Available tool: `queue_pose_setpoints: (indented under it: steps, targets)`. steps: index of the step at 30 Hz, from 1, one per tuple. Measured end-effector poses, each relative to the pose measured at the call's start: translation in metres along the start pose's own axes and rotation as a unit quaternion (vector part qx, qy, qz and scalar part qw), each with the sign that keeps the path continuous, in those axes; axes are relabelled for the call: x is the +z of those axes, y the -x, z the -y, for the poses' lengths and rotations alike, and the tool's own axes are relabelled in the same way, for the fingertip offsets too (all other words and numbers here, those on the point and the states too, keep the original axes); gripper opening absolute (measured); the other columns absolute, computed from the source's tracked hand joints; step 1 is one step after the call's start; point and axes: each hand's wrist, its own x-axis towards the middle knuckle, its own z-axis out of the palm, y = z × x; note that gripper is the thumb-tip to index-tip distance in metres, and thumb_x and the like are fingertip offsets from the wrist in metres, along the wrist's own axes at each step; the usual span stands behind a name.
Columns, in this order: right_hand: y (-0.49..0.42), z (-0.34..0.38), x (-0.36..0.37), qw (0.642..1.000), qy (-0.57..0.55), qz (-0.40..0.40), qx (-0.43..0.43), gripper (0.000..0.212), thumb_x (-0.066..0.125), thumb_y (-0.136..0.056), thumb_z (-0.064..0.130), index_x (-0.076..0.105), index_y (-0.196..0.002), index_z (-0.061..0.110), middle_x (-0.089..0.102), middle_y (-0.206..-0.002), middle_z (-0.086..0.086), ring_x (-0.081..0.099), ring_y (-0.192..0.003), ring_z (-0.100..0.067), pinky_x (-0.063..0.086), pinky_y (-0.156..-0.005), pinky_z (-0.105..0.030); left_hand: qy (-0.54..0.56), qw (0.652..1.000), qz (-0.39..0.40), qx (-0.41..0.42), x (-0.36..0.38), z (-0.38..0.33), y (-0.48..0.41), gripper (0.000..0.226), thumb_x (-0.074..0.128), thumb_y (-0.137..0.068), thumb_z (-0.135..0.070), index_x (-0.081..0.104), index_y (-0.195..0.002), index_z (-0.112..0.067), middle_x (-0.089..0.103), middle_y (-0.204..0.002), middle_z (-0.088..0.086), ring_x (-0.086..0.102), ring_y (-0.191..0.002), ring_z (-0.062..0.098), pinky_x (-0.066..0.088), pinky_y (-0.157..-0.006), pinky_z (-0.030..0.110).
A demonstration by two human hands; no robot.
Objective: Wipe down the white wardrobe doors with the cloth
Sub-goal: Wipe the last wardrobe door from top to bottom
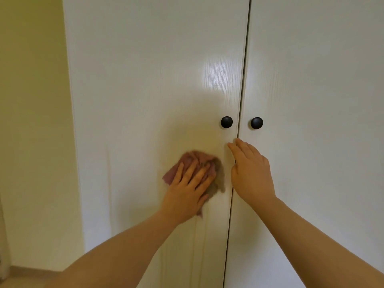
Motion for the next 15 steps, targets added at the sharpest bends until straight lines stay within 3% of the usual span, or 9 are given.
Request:
queue_pose_setpoints:
  steps: [2,4,7,9,15]
  targets:
    - [0.001,0.003,0.0,1.0,-0.007,0.014,-0.002,0.054,0.039,-0.09,0.001,0.036,-0.141,0.014,0.025,-0.152,-0.004,0.022,-0.14,-0.021,0.021,-0.108,-0.036,-0.023,0.998,0.016,0.06,0.0,0.018,0.027,0.057,0.04,-0.09,-0.042,0.034,-0.142,-0.018,0.05,-0.14,0.007,0.031,-0.133,0.035,0.014,-0.113,0.051]
    - [-0.001,0.009,-0.002,1.0,-0.017,0.009,-0.011,0.053,0.04,-0.089,0.002,0.037,-0.141,0.015,0.026,-0.152,-0.004,0.023,-0.139,-0.021,0.022,-0.107,-0.036,-0.04,0.998,0.012,0.05,-0.006,0.044,0.021,0.058,0.041,-0.089,-0.043,0.034,-0.141,-0.018,0.052,-0.138,0.008,0.032,-0.131,0.035,0.018,-0.112,0.051]
    - [-0.008,0.026,0.005,0.999,-0.038,0.004,-0.027,0.051,0.041,-0.09,0.003,0.038,-0.14,0.014,0.028,-0.151,-0.005,0.025,-0.139,-0.022,0.022,-0.108,-0.036,-0.03,0.993,-0.006,-0.112,-0.018,0.078,-0.012,0.06,0.04,-0.088,-0.043,0.032,-0.14,-0.014,0.046,-0.142,0.015,0.027,-0.134,0.036,0.019,-0.111,0.052]
    - [-0.01,0.039,0.01,0.998,-0.06,-0.008,-0.034,0.049,0.042,-0.09,0.002,0.041,-0.138,0.011,0.032,-0.149,-0.008,0.029,-0.137,-0.025,0.024,-0.107,-0.039,-0.011,0.987,-0.015,-0.158,-0.019,0.079,-0.016,0.06,0.037,-0.089,-0.041,0.03,-0.141,-0.012,0.042,-0.144,0.017,0.024,-0.135,0.038,0.018,-0.111,0.054]
    - [-0.018,0.07,0.022,0.997,-0.063,0.016,-0.051,0.051,0.039,-0.092,0.005,0.033,-0.142,0.014,0.023,-0.153,-0.005,0.019,-0.141,-0.02,0.017,-0.111,-0.036,-0.022,1.0,0.019,-0.004,-0.011,0.086,0.063,0.058,0.039,-0.089,-0.042,0.032,-0.141,-0.016,0.051,-0.138,0.011,0.031,-0.132,0.036,0.017,-0.111,0.051]
